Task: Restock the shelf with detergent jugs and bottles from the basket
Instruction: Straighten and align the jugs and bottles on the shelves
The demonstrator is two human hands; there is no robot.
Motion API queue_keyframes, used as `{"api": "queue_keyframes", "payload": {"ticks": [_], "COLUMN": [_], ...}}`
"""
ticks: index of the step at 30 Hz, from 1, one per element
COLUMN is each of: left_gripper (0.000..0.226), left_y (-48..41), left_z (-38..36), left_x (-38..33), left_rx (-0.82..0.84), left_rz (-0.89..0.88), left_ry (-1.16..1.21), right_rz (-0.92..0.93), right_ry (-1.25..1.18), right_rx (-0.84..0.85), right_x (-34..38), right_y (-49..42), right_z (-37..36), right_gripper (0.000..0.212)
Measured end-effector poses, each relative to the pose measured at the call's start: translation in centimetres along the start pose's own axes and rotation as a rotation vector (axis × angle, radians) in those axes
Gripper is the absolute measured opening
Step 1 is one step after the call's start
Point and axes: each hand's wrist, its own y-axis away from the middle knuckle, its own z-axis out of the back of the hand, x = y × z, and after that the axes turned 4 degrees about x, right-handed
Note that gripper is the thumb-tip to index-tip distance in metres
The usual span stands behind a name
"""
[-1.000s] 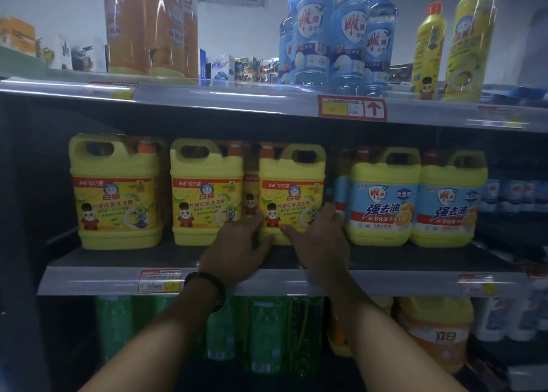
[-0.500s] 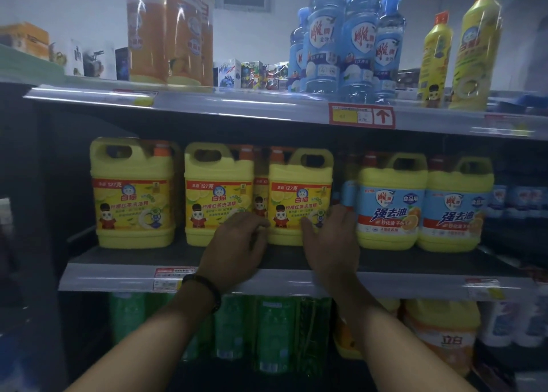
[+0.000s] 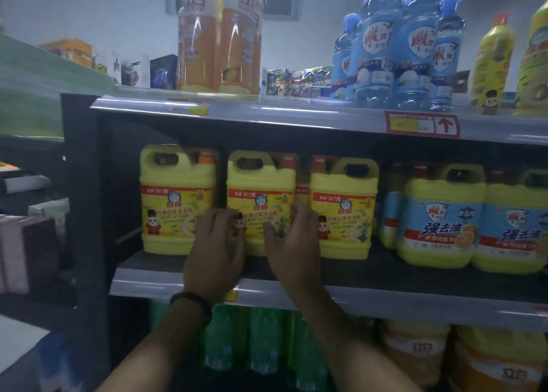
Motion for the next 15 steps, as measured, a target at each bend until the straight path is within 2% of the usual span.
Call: {"api": "queue_keyframes", "payload": {"ticks": [7, 11, 15], "left_gripper": [0.05, 0.055, 0.056], "left_y": [-0.17, -0.03, 0.1], "left_z": [-0.26, -0.33, 0.18], "left_x": [0.74, 0.8, 0.44], "left_rx": [0.036, 0.062, 0.065], "left_rz": [0.013, 0.035, 0.056], "left_ry": [-0.044, -0.053, -0.027], "right_rz": [-0.156, -0.182, -0.178], "right_ry": [-0.171, -0.199, -0.104], "right_rx": [0.182, 0.184, 0.151], "right_x": [-1.0, -1.19, -1.17], "right_y": [-0.87, -0.87, -0.46], "right_z": [-1.15, -0.78, -0.43], "right_gripper": [0.088, 0.085, 0.085]}}
